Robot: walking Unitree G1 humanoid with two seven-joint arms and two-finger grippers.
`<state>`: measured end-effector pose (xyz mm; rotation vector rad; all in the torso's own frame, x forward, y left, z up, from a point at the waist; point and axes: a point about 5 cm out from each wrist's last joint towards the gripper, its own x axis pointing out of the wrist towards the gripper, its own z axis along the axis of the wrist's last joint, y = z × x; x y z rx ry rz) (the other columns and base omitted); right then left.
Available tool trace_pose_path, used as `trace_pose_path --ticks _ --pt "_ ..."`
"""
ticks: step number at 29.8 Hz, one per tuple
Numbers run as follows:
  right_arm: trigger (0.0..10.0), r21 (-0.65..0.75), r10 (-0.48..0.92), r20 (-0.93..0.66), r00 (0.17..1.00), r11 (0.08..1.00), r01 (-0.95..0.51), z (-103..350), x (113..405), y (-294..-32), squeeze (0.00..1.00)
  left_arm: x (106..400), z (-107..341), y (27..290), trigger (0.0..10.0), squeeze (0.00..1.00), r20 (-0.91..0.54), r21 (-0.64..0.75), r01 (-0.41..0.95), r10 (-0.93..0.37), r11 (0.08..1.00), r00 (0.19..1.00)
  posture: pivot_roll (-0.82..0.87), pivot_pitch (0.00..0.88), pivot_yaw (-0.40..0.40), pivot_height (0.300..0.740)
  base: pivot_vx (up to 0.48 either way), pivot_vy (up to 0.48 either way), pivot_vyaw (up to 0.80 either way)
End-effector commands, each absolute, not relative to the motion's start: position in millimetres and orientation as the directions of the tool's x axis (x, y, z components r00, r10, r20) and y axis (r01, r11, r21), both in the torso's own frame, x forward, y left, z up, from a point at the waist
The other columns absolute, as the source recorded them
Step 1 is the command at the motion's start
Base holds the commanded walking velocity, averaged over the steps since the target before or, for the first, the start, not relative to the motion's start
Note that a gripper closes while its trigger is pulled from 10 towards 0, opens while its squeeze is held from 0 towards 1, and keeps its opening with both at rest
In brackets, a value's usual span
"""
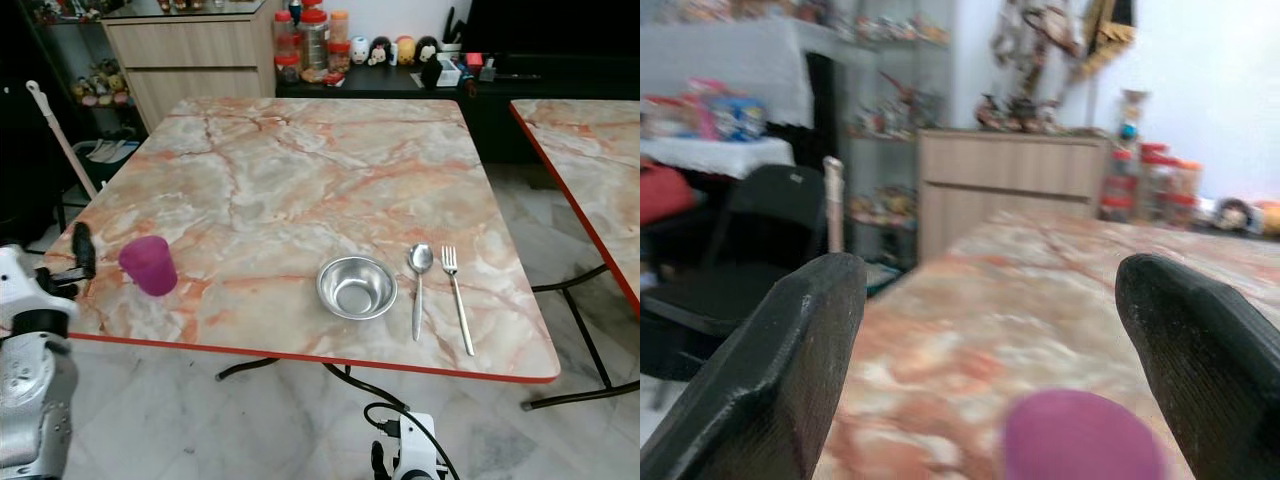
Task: Setting the table
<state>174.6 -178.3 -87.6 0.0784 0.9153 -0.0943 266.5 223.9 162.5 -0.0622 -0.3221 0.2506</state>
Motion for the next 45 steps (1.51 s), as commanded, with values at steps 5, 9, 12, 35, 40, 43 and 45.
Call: trace_pose_path --ticks 5,9,12,35,40,43,45 --pt "10.0 0.028 -0.050 -0.789 0.613 0.993 0.116 -87 176 -178 0.00 274 164 210 10.0 0.00 0.299 -0.116 -0.185 0.211 0.976 0.930 0.09 0.028 0.037 0.707 0.000 -0.280 0.00" --pt "10.0 0.014 -0.064 -0.796 0.602 0.992 0.123 -87 175 -182 0.00 276 164 207 10.0 0.00 0.301 -0.120 -0.166 0.195 0.979 0.933 0.08 0.014 0.033 0.707 0.000 -0.290 0.00" --pt "10.0 0.021 -0.059 -0.798 0.600 0.992 0.126 -88 175 -181 0.00 277 165 206 10.0 0.00 0.302 -0.118 -0.160 0.188 0.980 0.934 0.08 0.004 0.032 0.707 0.000 -0.290 -0.50" --pt "10.0 0.025 -0.046 -0.797 0.602 0.994 0.109 -88 173 -179 0.00 283 147 200 10.0 0.00 0.150 -0.104 -0.102 0.117 0.989 0.982 0.08 0.024 0.033 0.707 0.000 -0.199 -0.10" --pt "10.0 0.028 -0.048 -0.795 0.604 0.993 0.115 -88 172 -179 0.00 286 141 195 10.0 0.00 0.120 -0.098 -0.098 0.109 0.990 0.987 0.07 0.032 0.039 0.707 0.114 0.000 0.00" --pt "10.0 0.016 -0.050 -0.797 0.602 0.994 0.104 -89 172 -179 0.00 287 142 193 10.0 0.00 0.120 -0.105 -0.097 0.109 0.990 0.987 0.07 0.033 0.040 0.707 0.324 0.000 0.00" --pt "10.0 0.016 -0.046 -0.796 0.603 0.995 0.097 -89 172 -179 0.00 288 143 193 10.0 0.00 0.122 -0.108 -0.097 0.110 0.989 0.986 0.06 0.033 0.040 0.707 0.330 0.000 0.00"
